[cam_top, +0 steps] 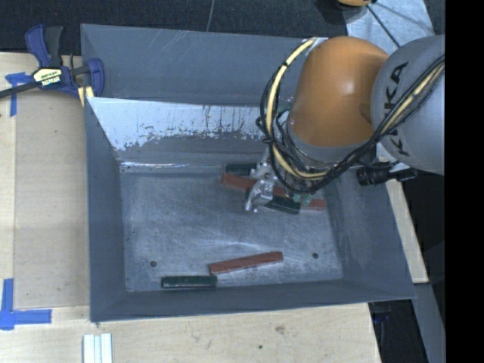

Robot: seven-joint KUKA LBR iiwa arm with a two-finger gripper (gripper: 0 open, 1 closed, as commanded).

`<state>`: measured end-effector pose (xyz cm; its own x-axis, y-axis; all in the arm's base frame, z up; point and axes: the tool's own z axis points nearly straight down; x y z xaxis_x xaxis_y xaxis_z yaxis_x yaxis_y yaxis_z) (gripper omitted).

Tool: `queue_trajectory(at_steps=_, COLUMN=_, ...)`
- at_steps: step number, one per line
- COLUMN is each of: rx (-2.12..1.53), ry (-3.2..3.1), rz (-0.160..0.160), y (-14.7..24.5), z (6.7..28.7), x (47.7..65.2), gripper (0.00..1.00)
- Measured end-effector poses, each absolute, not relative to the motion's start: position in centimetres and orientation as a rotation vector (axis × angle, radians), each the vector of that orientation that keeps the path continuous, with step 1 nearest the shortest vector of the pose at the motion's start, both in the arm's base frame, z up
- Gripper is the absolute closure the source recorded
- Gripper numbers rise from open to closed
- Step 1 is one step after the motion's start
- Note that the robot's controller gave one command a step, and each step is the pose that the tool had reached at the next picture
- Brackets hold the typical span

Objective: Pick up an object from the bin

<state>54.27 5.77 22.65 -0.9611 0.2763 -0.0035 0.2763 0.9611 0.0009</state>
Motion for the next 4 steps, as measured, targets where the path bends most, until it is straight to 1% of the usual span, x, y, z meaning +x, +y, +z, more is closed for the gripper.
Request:
queue_trajectory(at_steps=1, rx=0.438, ry=3.108, rz=0.0, y=5.8, z=22.6, x=54.2, gripper=0.0)
queue_trajectory(at_steps=2, rx=0.437, ry=3.108, rz=0.0, y=5.8, z=22.6, x=54.2, gripper=0.0)
queue_trajectory(at_steps=3, rx=0.367, ry=3.109, rz=0.003, y=5.4, z=18.8, x=53.9, gripper=0.0)
queue_trajectory(at_steps=4, rx=0.375, ry=3.096, rz=0.004, y=2.3, z=7.8, x=57.5, gripper=1.0)
